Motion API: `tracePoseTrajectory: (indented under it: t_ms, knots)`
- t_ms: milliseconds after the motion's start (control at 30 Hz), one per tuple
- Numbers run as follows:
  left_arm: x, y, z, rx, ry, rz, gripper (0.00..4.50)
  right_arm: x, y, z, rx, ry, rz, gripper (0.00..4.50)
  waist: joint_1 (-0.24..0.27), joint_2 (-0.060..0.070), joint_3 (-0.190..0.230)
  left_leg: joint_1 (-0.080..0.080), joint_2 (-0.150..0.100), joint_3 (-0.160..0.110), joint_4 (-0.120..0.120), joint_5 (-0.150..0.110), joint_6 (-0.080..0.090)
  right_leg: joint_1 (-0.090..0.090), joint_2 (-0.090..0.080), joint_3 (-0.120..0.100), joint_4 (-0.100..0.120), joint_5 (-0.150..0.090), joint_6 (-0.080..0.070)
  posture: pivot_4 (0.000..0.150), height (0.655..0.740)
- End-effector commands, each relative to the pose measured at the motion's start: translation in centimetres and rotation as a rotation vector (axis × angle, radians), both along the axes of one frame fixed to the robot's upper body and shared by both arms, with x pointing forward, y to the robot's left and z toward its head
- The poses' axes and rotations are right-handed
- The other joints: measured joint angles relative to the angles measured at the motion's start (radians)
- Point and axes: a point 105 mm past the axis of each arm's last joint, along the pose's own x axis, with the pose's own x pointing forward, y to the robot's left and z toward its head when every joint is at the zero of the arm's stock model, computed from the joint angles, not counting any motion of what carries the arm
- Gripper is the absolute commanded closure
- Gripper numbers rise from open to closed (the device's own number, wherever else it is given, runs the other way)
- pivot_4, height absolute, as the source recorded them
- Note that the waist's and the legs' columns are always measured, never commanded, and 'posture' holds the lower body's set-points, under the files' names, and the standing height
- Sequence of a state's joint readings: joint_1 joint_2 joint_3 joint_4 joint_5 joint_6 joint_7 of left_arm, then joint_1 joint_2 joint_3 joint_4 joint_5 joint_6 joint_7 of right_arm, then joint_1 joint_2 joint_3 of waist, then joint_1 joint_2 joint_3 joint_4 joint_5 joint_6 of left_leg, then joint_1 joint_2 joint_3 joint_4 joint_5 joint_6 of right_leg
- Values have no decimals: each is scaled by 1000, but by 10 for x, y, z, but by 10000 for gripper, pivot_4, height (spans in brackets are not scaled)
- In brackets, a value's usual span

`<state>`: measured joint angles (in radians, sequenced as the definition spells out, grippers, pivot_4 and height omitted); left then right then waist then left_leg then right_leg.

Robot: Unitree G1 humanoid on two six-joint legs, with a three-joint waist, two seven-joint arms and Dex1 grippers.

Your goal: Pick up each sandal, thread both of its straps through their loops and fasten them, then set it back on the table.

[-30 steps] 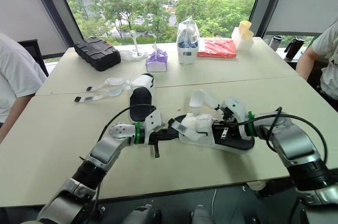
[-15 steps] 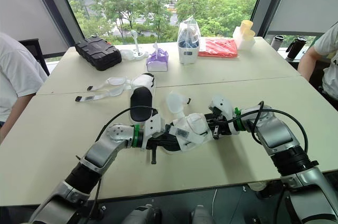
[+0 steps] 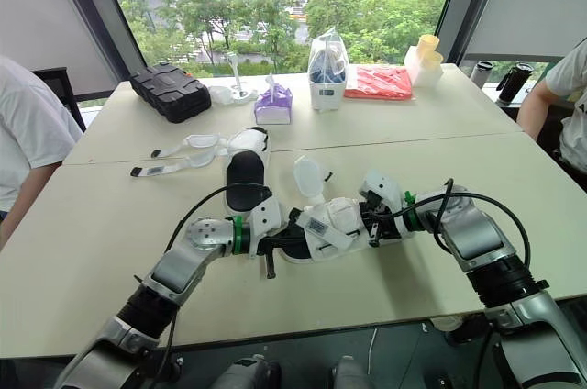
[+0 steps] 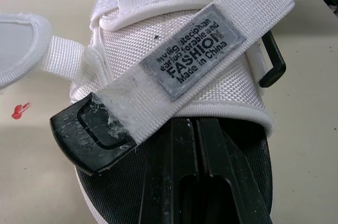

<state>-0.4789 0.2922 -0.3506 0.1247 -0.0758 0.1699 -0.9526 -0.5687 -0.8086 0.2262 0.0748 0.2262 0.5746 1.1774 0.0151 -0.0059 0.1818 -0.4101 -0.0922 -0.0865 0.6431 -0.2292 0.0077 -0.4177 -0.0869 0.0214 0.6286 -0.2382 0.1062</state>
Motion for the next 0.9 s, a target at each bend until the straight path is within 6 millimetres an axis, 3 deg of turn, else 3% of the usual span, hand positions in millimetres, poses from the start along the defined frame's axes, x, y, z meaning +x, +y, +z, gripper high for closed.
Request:
tracePoseTrajectory:
  t_ms: [33, 100, 167, 300, 400, 467, 667, 900]
  knots:
    - [-2, -1, -3, 7, 3, -13, 45000, 9, -28, 55, -20, -180, -47, 44611, 0, 0, 0, 0, 0, 0, 0, 0, 0, 0, 0, 0, 0, 0, 0, 1500, 7400]
    - [-1, 0, -4, 8, 3, -13, 45000, 3, -33, 66, -23, -179, -34, 44611, -2, 0, 0, 0, 0, 1, 0, 0, 0, 0, 0, 0, 0, 0, 0, 1500, 7400]
    - [-1, 1, -4, 10, 4, -14, 45000, -2, -34, 73, -27, -171, -18, 39466, -2, 0, 0, 0, 0, 0, 0, 0, 0, 0, 0, 0, 0, 0, 0, 1500, 7400]
    - [1, 1, -5, 12, 4, -17, 45000, -5, -30, 96, -22, -202, 15, 21464, -3, 1, 0, 0, 1, 0, 0, 0, 0, 1, 0, 0, 0, 0, 0, 1500, 7400]
    - [2, 0, -5, 12, 3, -21, 45000, -11, -10, 106, 27, -183, 78, 6230, -2, 1, 0, 0, 0, 1, 1, 0, 0, 1, 0, 0, 0, 0, 0, 1500, 7400]
    - [3, -1, -5, 11, 1, -23, 45000, -15, 4, 106, 44, -153, 119, 617, -2, 1, 0, 0, 1, 0, 1, 0, 0, 1, 0, 0, 0, 0, 0, 1500, 7400]
    - [6, -4, -4, 5, -2, -26, 45000, -22, 34, 87, 62, -23, 197, 617, 1, 1, 0, 0, 0, 0, 2, 0, 0, 2, -1, 0, -1, 0, 0, 1500, 7400]
    - [8, -4, -4, -1, 0, -16, 45000, -22, 52, 66, 43, 50, 244, 617, -2, 1, 0, 0, 0, 0, 2, 0, 0, 1, -1, 0, -1, 0, 0, 1500, 7400]
